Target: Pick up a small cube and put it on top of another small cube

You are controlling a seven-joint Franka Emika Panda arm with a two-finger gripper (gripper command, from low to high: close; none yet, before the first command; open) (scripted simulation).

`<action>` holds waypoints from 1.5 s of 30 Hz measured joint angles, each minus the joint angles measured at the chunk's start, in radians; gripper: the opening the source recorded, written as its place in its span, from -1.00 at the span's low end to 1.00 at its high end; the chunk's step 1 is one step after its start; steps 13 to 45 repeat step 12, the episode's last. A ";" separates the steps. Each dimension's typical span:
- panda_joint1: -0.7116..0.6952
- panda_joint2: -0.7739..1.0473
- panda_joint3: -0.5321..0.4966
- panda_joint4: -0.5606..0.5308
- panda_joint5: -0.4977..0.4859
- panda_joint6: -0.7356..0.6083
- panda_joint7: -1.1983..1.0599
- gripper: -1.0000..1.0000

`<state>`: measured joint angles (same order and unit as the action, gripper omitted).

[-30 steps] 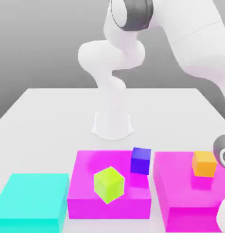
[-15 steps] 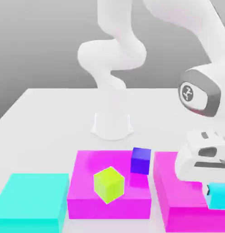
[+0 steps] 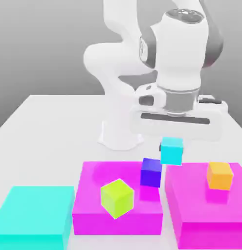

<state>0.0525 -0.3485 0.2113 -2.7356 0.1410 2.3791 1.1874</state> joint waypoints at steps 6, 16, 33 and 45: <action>-0.009 -0.057 0.013 -0.120 0.003 0.076 0.010 -1.00; -0.019 0.060 0.032 -0.153 -0.006 0.226 0.020 1.00; -0.019 0.060 0.032 -0.153 -0.006 0.226 0.020 1.00; -0.019 0.060 0.032 -0.153 -0.006 0.226 0.020 1.00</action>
